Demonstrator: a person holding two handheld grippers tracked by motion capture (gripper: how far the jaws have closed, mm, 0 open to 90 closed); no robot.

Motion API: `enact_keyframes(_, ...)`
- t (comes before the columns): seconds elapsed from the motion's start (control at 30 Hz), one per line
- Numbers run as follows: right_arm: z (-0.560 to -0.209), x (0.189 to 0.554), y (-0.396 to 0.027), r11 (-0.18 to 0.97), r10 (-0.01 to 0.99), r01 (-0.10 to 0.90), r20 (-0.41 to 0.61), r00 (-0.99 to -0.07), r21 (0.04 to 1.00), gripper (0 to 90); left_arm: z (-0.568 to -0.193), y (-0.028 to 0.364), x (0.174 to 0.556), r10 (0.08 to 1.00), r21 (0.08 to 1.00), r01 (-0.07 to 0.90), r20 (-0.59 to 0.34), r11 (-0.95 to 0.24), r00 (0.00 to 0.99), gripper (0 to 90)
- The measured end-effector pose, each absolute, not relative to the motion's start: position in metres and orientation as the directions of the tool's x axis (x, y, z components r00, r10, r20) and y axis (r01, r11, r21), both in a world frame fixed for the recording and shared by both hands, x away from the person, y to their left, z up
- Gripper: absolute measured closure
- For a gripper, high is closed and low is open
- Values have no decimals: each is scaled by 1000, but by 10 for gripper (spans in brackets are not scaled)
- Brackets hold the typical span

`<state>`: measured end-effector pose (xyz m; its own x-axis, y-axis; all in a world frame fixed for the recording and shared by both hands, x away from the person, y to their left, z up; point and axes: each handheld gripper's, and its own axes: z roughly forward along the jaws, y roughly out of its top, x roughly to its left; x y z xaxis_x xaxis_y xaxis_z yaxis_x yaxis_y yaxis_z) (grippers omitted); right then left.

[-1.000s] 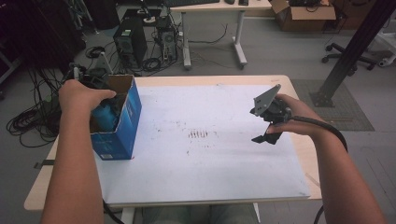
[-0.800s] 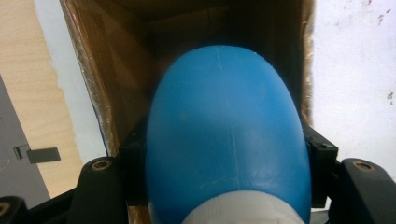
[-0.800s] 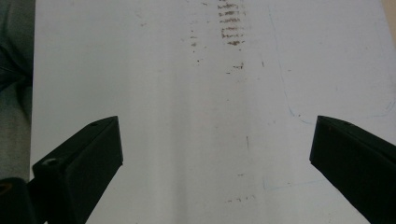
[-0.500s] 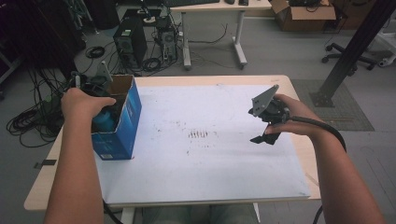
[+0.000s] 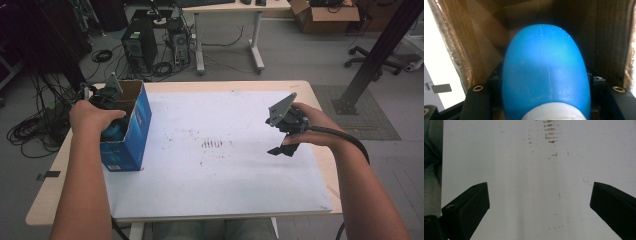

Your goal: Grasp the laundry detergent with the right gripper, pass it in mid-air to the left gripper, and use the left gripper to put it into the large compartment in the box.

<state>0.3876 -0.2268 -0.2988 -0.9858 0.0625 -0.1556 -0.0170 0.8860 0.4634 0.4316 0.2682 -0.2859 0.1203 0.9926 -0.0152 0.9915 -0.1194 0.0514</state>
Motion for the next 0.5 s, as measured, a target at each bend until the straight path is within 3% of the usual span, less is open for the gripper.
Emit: enact_keyframes(0.5, -300, 390, -230, 890, 70, -6, -150, -986, 456, 25, -288, 266, 435, 992, 60, 991, -12, -121, 122, 374)
